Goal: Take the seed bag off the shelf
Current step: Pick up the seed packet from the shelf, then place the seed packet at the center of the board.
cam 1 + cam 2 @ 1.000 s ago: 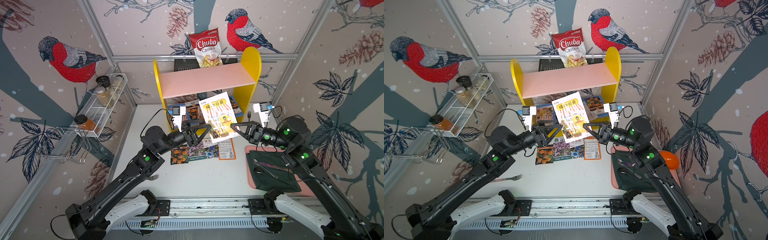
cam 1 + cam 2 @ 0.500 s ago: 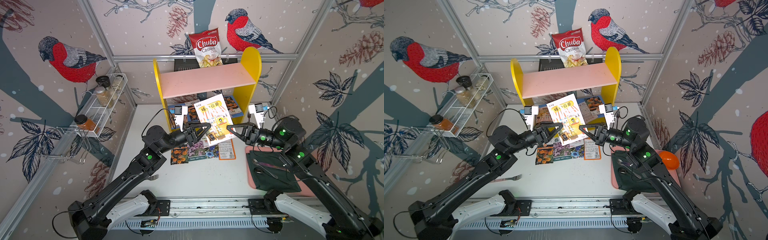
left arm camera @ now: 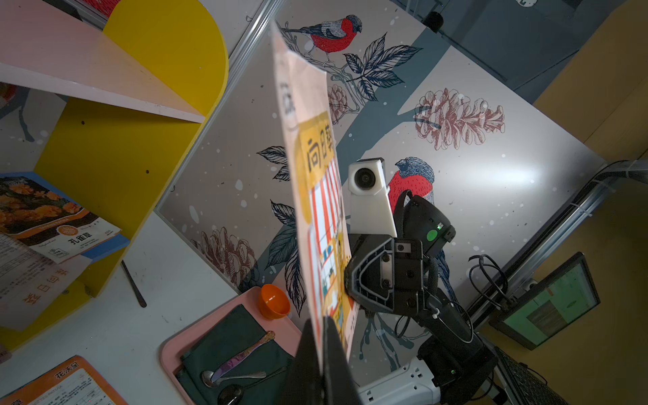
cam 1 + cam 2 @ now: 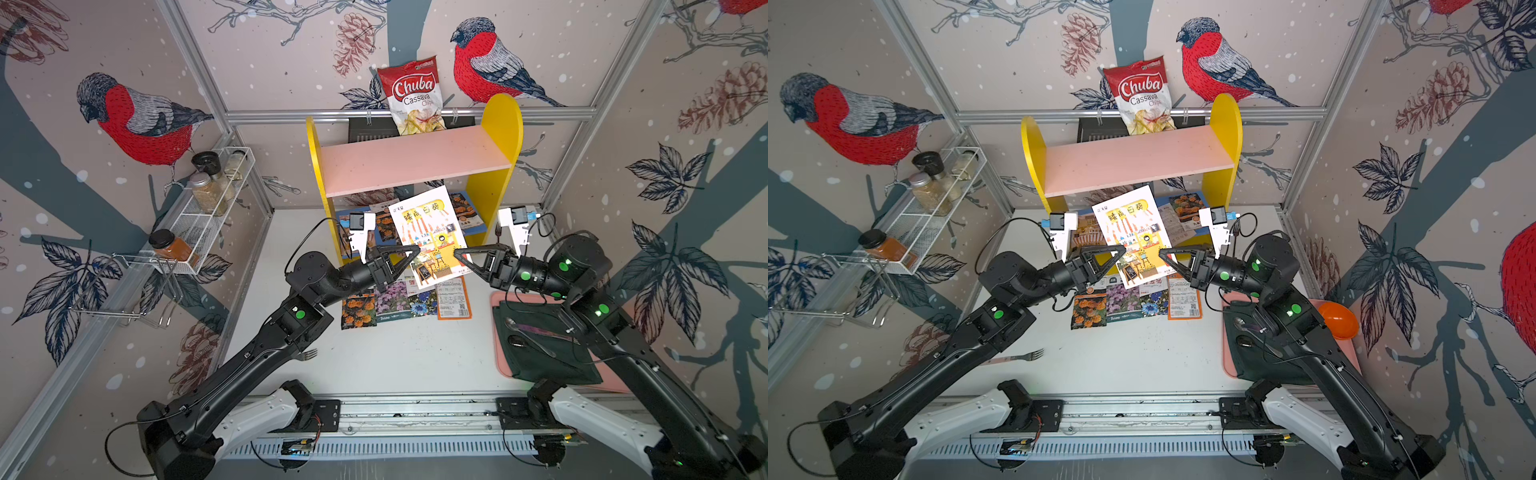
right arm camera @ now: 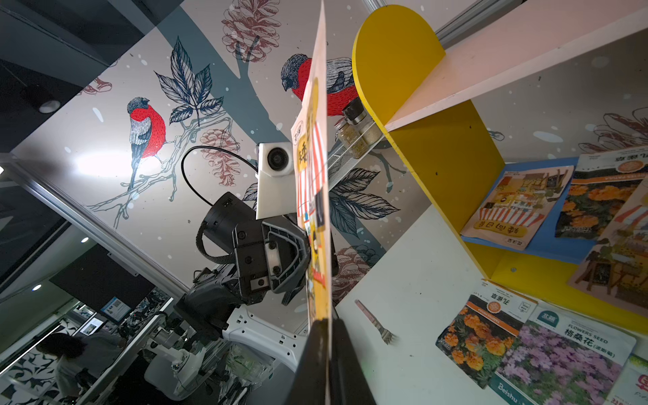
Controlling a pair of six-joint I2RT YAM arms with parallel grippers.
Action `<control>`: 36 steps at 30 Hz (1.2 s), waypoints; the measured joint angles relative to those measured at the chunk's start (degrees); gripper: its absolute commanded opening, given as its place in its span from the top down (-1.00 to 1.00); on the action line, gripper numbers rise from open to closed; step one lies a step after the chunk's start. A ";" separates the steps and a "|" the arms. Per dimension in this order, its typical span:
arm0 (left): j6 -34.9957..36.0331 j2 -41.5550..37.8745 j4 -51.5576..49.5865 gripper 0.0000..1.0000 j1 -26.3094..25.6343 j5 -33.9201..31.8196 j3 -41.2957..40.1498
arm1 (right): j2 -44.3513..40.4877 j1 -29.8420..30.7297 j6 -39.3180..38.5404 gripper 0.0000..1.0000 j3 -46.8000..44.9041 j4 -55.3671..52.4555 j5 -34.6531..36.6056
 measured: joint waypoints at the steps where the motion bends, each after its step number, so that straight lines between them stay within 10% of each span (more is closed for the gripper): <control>1: 0.00 0.04 -0.04 1.00 0.07 0.00 0.00 | 0.00 0.00 -0.28 0.05 0.00 0.00 0.15; 7: 0.02 1.60 -0.50 1.00 0.52 -0.04 0.46 | 0.02 0.00 -3.02 -0.99 0.63 -3.43 2.60; 21: -1.01 8.85 0.63 1.00 0.48 1.51 -4.17 | -3.41 -0.11 -14.71 -1.00 8.94 -27.69 26.71; 36: -5.40 28.55 12.90 1.00 -6.10 -0.02 -8.17 | -5.97 -0.09 -16.17 -1.00 5.03 -33.42 35.85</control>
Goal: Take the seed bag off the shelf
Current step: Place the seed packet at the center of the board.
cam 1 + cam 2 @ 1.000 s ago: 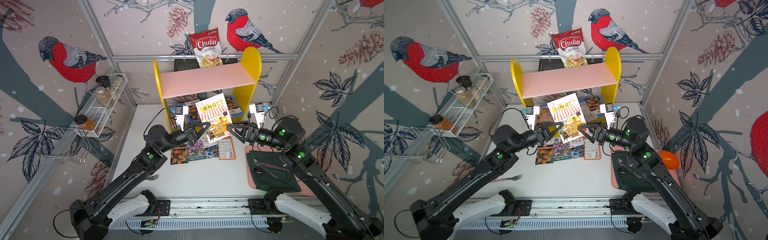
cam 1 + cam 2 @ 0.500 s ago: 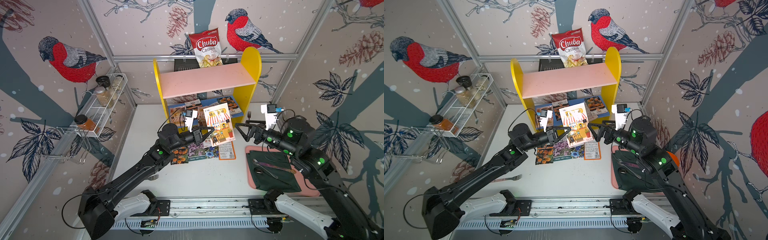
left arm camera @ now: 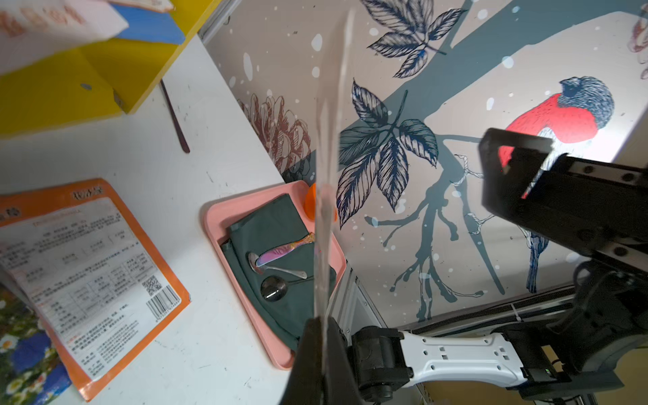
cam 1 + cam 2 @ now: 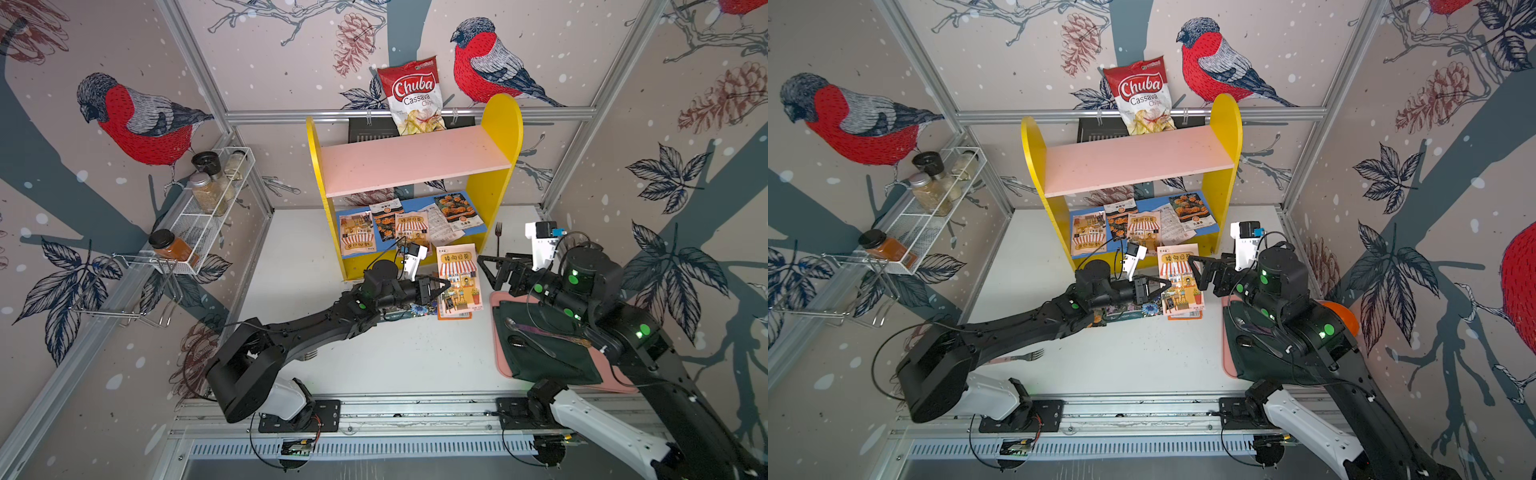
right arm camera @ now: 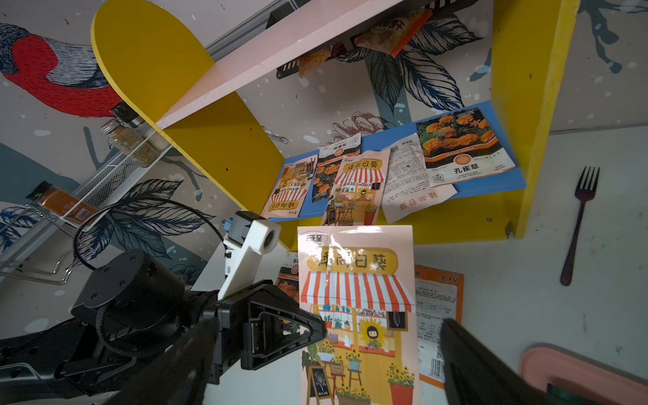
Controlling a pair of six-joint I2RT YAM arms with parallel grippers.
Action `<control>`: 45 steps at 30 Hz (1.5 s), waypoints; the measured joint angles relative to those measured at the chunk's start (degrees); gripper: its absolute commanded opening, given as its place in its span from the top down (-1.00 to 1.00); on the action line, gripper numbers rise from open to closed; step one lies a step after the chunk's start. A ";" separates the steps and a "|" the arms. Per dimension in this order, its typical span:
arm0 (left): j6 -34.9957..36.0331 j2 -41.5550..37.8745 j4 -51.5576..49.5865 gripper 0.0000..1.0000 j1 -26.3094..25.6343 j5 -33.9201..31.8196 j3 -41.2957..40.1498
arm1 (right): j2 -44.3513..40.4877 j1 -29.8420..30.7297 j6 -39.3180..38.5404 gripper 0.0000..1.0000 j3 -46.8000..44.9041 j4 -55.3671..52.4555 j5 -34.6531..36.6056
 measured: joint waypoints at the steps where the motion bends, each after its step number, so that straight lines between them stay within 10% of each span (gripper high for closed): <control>1: -0.04 1.46 0.66 1.00 -0.09 0.00 0.11 | -0.04 0.00 0.00 -1.00 -0.09 0.00 0.02; 20: -2.80 25.64 2.40 1.00 -1.20 -1.70 11.52 | -1.18 0.02 0.20 -1.00 -1.07 -2.12 1.46; 45: -2.58 36.28 -7.39 1.00 -2.23 -4.48 23.45 | -1.53 0.02 0.20 -1.00 -0.63 -2.95 1.88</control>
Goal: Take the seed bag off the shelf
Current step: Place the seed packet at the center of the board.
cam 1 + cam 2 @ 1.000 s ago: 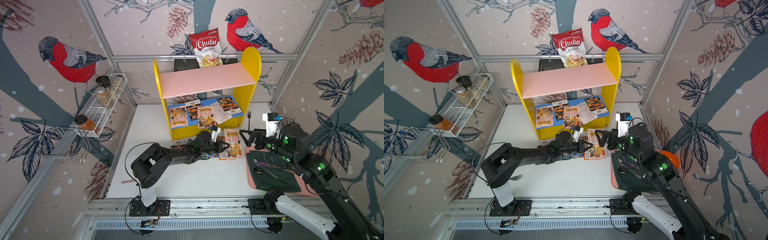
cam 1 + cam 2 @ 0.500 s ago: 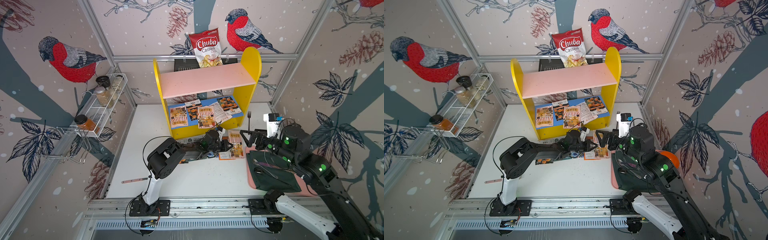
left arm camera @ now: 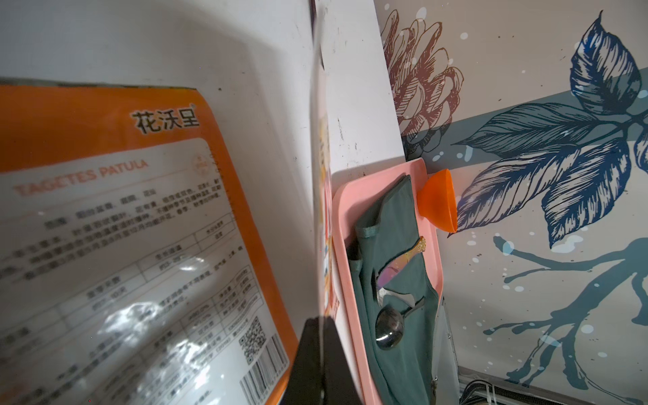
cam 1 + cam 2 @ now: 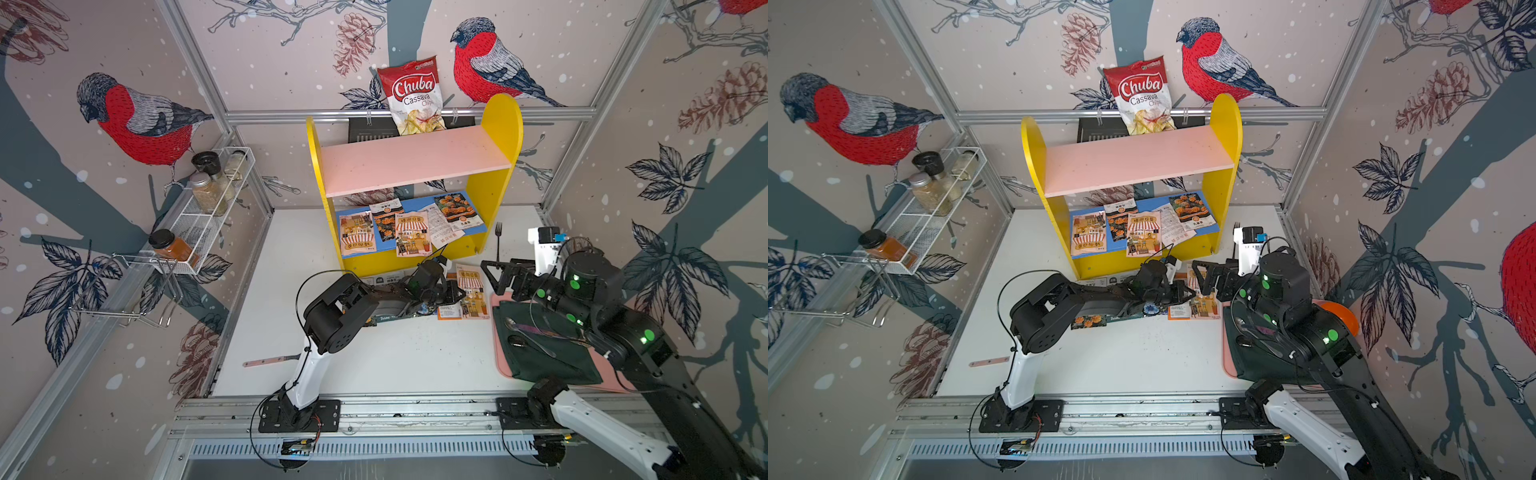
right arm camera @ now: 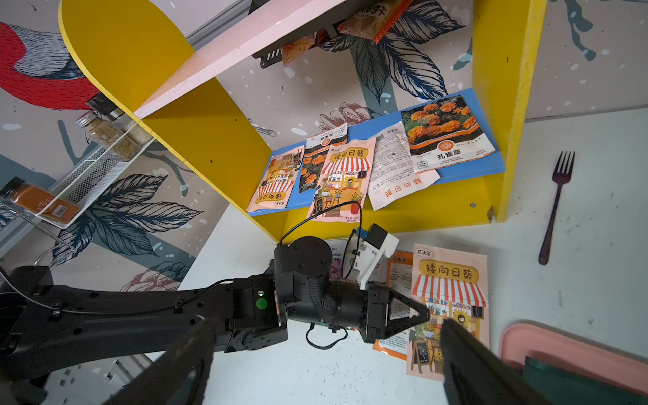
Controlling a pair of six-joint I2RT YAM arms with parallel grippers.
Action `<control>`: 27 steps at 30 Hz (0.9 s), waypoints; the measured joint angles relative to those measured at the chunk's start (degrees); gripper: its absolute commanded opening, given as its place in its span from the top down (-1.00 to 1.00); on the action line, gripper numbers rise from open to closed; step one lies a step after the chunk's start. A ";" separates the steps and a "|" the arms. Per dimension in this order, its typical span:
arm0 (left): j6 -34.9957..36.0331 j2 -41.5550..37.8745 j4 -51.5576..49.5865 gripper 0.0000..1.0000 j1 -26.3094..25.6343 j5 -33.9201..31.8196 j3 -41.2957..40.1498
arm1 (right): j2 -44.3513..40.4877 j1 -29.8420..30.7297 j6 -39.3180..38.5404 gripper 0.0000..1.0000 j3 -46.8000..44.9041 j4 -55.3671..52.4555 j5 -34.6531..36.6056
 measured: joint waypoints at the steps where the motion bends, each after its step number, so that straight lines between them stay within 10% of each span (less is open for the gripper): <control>1: 0.00 0.42 -0.44 1.00 -0.02 0.00 0.74 | 0.00 0.00 0.00 -1.00 0.04 0.00 0.00; 9: 0.02 1.92 -5.64 0.99 -0.04 -0.42 3.52 | -0.02 0.00 0.00 -1.00 0.33 -0.02 0.02; 27: 3.10 4.15 -17.99 0.06 -0.72 -3.80 11.32 | -0.28 0.00 0.02 -1.00 -0.37 0.02 0.00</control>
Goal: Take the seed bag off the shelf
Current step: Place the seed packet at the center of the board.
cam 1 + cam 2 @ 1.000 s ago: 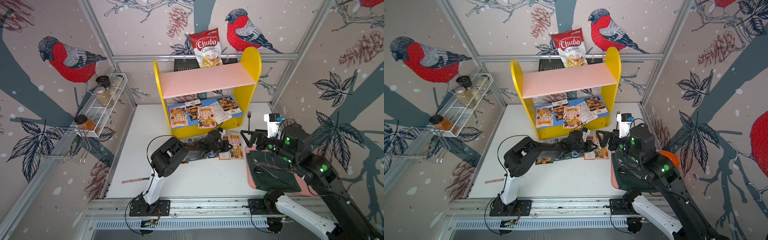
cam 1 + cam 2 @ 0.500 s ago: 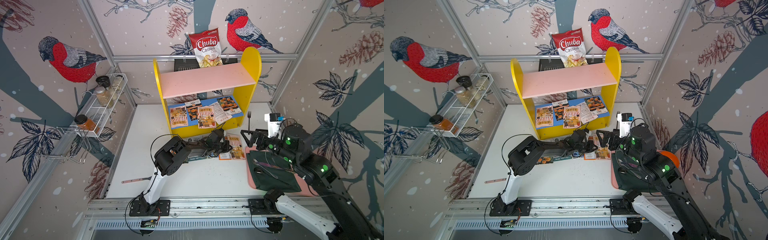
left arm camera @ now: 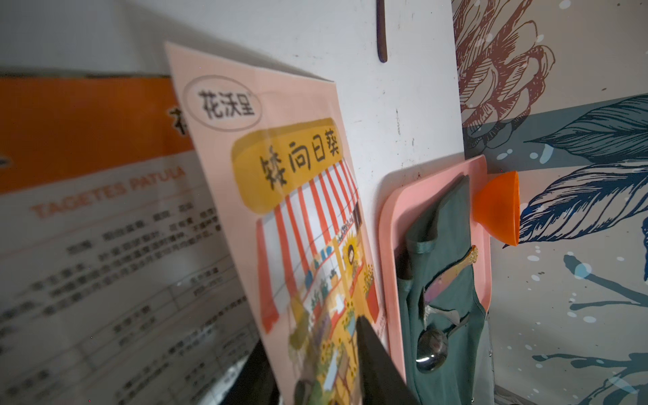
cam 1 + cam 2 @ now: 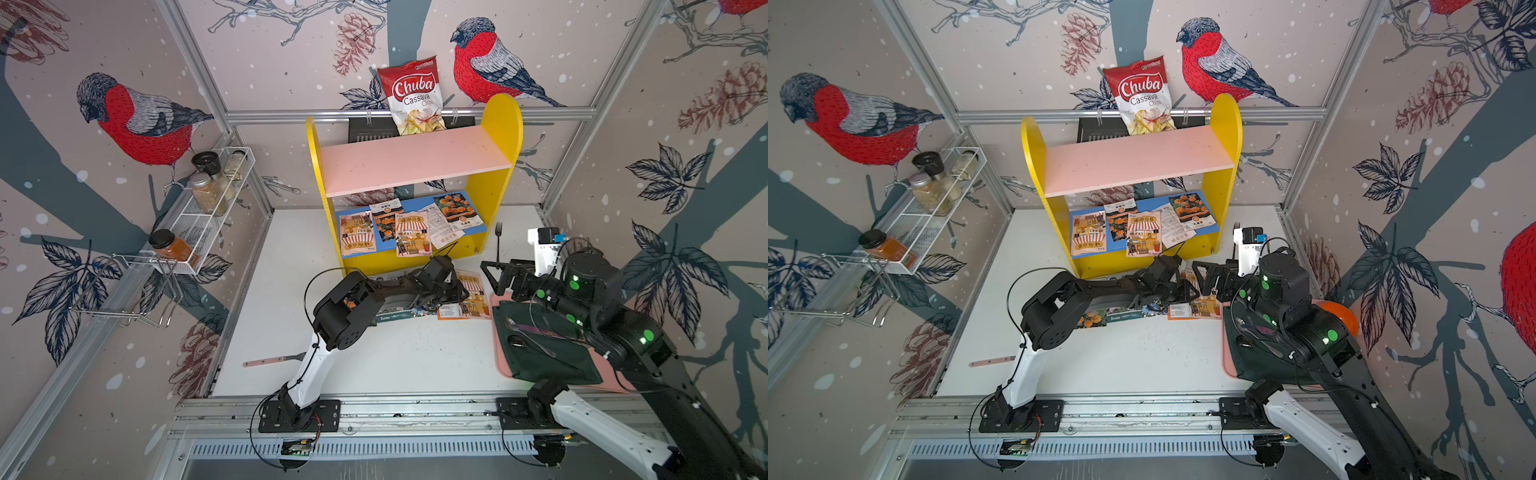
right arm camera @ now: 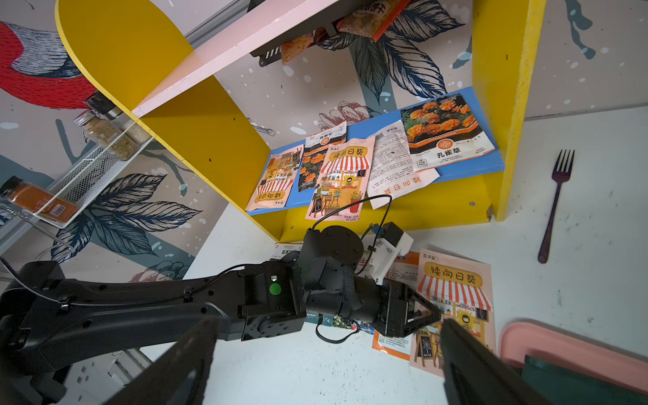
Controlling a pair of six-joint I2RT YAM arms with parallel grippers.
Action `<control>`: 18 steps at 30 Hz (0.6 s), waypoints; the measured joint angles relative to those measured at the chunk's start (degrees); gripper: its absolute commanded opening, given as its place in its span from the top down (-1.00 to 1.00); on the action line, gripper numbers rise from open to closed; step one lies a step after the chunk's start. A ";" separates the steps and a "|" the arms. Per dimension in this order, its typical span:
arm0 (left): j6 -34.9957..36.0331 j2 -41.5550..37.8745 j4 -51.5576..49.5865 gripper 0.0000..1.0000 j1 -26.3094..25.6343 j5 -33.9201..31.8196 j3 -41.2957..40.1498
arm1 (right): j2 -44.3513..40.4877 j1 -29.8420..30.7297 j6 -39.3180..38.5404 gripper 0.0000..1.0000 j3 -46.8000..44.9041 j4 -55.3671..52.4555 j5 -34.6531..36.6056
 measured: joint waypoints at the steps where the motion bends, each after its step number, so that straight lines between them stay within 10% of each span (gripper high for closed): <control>1: 0.42 -0.07 -1.31 -0.01 -0.15 -1.03 0.52 | -0.04 0.00 0.00 -1.00 0.00 0.00 0.02; 9: 4.02 -0.68 -12.46 -0.95 -0.46 -4.83 5.77 | -0.17 0.00 0.00 -1.00 -0.50 0.02 0.02; 18: 7.32 -6.56 -17.44 -0.96 -0.57 -7.30 4.87 | -1.75 0.00 0.00 -1.00 -0.83 0.02 0.44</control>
